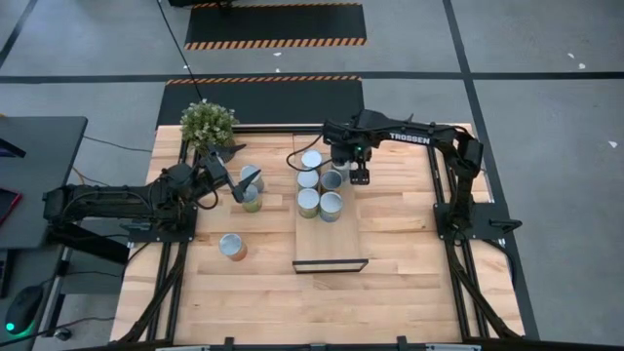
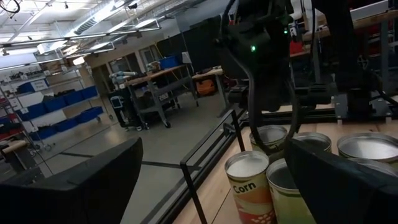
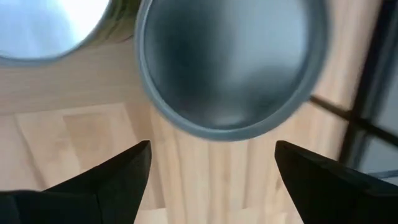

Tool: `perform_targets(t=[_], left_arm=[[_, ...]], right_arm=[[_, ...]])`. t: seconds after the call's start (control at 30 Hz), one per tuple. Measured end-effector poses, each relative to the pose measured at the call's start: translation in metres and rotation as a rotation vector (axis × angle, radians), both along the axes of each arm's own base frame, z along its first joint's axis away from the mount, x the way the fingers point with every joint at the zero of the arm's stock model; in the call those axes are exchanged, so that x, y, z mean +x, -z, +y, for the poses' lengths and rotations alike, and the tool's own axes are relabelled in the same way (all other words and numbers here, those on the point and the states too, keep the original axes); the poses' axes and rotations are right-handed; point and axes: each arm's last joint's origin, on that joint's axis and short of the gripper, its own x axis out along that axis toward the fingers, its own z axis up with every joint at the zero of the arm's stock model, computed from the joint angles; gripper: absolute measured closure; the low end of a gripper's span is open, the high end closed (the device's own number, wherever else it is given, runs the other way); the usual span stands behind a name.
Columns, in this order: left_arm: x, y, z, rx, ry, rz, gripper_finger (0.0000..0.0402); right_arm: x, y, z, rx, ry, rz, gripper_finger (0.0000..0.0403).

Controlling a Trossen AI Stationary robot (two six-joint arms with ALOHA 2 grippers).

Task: Pick and place cans onto a shelf
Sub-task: Put the canned cherries on the shelf

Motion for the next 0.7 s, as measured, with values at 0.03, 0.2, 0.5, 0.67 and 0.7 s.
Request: perform_targets(t=[0.03,0.2,0.5,0.67,0.7], left_arm=[[0.000,0.000,0.000,0.000,0.000,0.001,0.0005],[0.000,0.000,0.000,0.000,0.000,0.001,0.0005],[0.000,0.000,0.000,0.000,0.000,0.000,0.0005],[0.000,0.000,0.000,0.000,0.000,0.000,0.0005],[0.000,0.000,0.000,0.000,0.000,0.000,0.0005]], right_arm=[[-0.001,0.002,0.000,0.018,0.007,0.001,0.0054],[0.002,0.005,0.006,0.062,-0.003,-0.021,0.0054],[0.013,0.005,0.012,0.053,-0.090,-0.100,0.0054],[0.016,0.004,0.010,0.036,-0.114,-0.136,0.0054],[0.017,0.004,0.010,0.031,-0.119,-0.147,0.0054]])
